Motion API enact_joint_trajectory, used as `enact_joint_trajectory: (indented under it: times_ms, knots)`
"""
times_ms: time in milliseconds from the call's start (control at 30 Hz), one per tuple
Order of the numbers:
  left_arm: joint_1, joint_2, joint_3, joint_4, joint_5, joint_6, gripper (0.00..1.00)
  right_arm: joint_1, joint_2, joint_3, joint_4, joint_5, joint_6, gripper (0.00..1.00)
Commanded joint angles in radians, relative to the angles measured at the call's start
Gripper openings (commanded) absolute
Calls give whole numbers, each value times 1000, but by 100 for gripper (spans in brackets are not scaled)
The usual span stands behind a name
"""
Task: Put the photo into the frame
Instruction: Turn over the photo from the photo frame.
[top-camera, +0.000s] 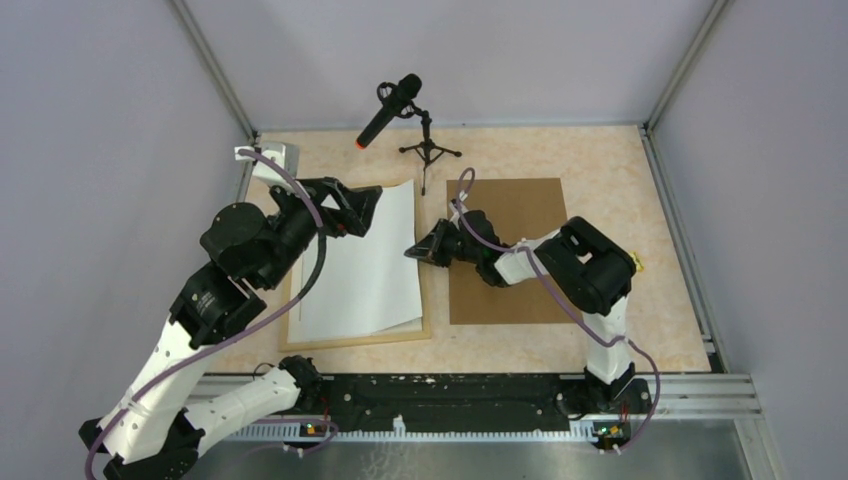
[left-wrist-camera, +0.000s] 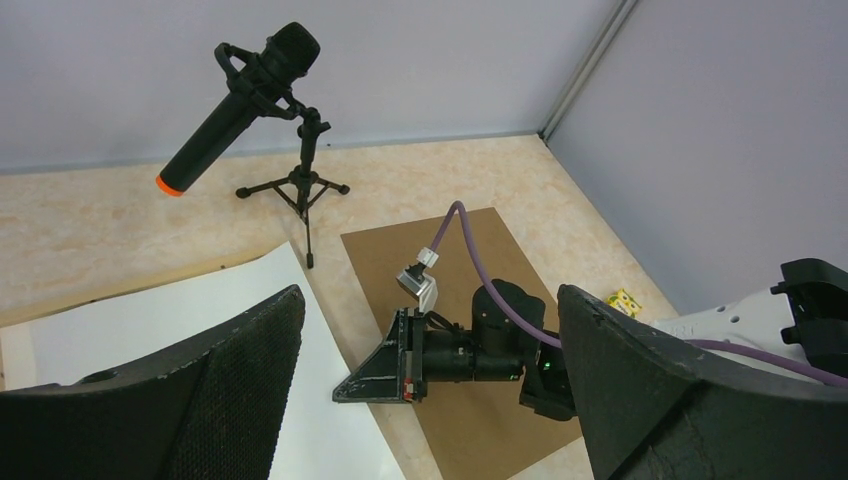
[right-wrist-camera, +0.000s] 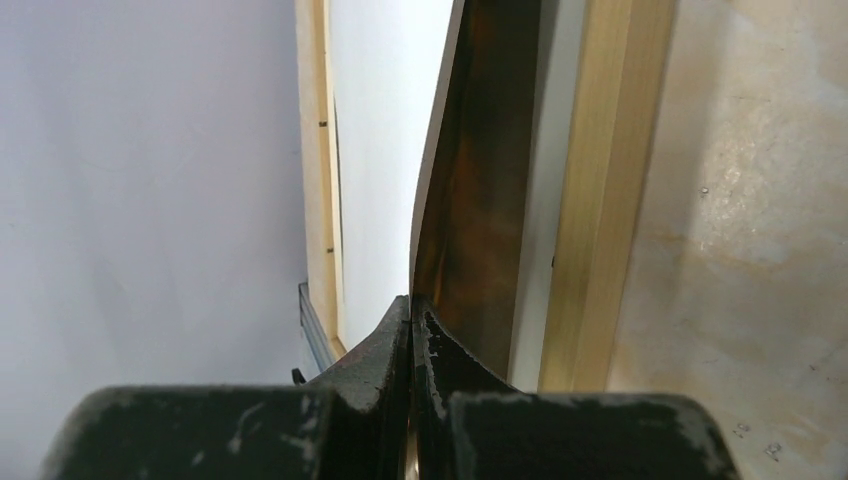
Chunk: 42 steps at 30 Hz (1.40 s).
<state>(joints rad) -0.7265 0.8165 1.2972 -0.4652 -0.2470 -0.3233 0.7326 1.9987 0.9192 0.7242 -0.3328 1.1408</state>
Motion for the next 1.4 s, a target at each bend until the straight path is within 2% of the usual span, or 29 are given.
enact_joint_trajectory:
  times_ms: [0,133,167,267,300,533,600,767,1133,1367]
  knots:
    - [1,-1,8,26,9,-9,99,24,38,24,66,30,77,0]
    - [1,4,7,28,19,-11,99,22,48,35,59,2,70,0]
    - [0,4,8,27,20,-11,99,18,43,34,53,-9,52,2]
    - [0,1,8,21,14,-11,99,11,40,53,8,-58,18,20]
    - [0,0,7,23,12,-11,99,11,40,56,9,-72,14,23]
    - [1,8,2,33,23,-16,99,28,80,104,5,-138,8,30]
    - [0,7,1,33,25,-18,99,31,89,119,-1,-135,11,27]
    - [0,9,5,30,23,-18,99,25,92,157,24,-174,110,0]
    - [1,7,-5,39,26,-17,99,-1,118,165,312,-267,450,0]
    - [0,-1,-4,36,20,-15,99,-1,132,226,318,-273,487,0]
